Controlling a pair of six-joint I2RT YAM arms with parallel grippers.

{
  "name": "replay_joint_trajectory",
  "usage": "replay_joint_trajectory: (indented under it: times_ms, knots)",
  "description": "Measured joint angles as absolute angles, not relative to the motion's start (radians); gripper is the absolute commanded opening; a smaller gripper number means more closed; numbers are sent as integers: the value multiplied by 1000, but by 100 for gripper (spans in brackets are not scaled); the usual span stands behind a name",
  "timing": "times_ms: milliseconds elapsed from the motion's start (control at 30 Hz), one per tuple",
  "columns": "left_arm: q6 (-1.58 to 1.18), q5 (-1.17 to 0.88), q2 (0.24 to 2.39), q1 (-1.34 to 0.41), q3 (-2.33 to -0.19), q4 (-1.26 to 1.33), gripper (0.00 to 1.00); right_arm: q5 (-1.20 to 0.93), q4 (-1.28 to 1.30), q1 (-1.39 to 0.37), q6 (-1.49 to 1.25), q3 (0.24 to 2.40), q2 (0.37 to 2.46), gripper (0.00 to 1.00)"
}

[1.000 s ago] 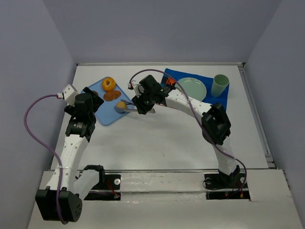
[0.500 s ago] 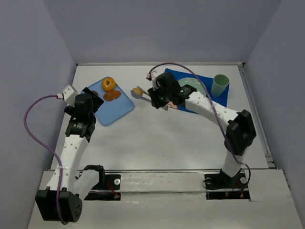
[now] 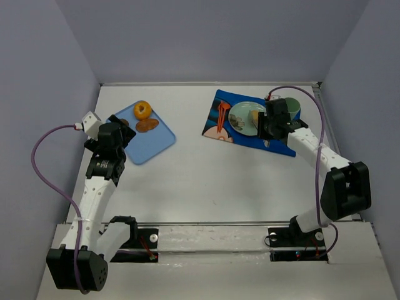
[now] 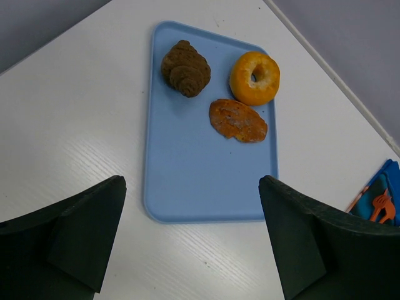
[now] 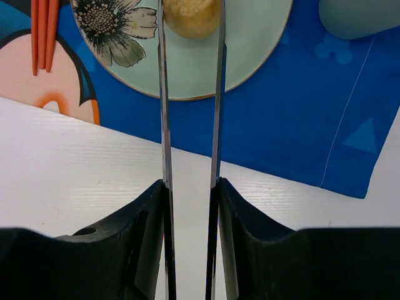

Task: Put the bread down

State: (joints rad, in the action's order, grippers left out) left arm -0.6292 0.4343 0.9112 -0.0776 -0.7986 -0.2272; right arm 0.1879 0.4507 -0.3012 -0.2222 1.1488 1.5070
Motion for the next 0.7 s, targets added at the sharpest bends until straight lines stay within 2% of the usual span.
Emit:
replay_joint_trajectory:
  times_ms: [133,200,467,700]
  knots:
    - [-629,434,912,-78,-799,-228,99,182,447,-299,-228,1148,1517,61]
    - [-629,434,912,-78,-799,-228,99,179,445,-299,-233,1148,1517,64]
    - [-630,434,911,-78,-799,-228,99,176,442,-299,-231,1148,1498,65]
    - [-630,438,905,-78,-799,-228,99,154,440,-299,-192,1156,1366,61]
